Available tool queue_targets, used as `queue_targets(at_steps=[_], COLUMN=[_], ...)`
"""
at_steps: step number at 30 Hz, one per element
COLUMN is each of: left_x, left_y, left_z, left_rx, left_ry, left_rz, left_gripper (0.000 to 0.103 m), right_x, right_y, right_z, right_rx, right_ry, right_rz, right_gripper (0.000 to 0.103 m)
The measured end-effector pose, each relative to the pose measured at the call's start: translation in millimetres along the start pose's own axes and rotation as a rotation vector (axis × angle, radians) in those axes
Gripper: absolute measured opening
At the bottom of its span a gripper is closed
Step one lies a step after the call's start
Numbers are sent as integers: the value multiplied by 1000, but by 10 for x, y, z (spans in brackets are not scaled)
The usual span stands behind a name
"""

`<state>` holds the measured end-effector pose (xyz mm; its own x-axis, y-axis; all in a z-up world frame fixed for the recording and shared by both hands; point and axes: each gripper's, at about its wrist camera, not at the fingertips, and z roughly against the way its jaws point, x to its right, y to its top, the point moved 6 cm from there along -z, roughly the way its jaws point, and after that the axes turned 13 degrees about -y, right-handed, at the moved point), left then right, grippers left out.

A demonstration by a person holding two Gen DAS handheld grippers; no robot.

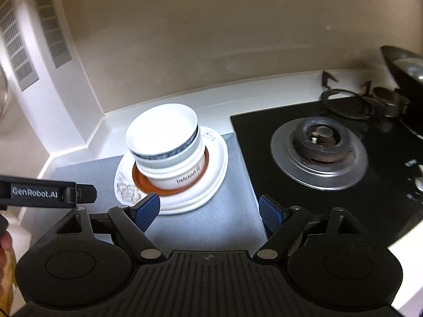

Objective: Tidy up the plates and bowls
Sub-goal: 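Pull both grippers back from the stacked dishes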

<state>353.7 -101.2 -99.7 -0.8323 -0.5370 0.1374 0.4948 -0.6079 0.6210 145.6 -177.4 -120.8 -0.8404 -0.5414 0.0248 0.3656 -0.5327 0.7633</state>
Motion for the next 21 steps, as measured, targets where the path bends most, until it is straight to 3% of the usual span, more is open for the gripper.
queue_targets(at_steps=[8, 15, 21], left_x=[146, 165, 120], left_y=[-512, -633, -650], left_z=[344, 585, 697], left_rx=[19, 51, 81], left_ry=[14, 120, 47], left_rz=[-100, -176, -115], left_gripper=[103, 103, 103], right_x=[10, -139, -162], right_y=[-267, -349, -381], right_z=[551, 851, 1032], right_rx=[92, 153, 182], right_ry=[-35, -28, -25], right_rz=[70, 102, 124], right_gripper=[86, 87, 87])
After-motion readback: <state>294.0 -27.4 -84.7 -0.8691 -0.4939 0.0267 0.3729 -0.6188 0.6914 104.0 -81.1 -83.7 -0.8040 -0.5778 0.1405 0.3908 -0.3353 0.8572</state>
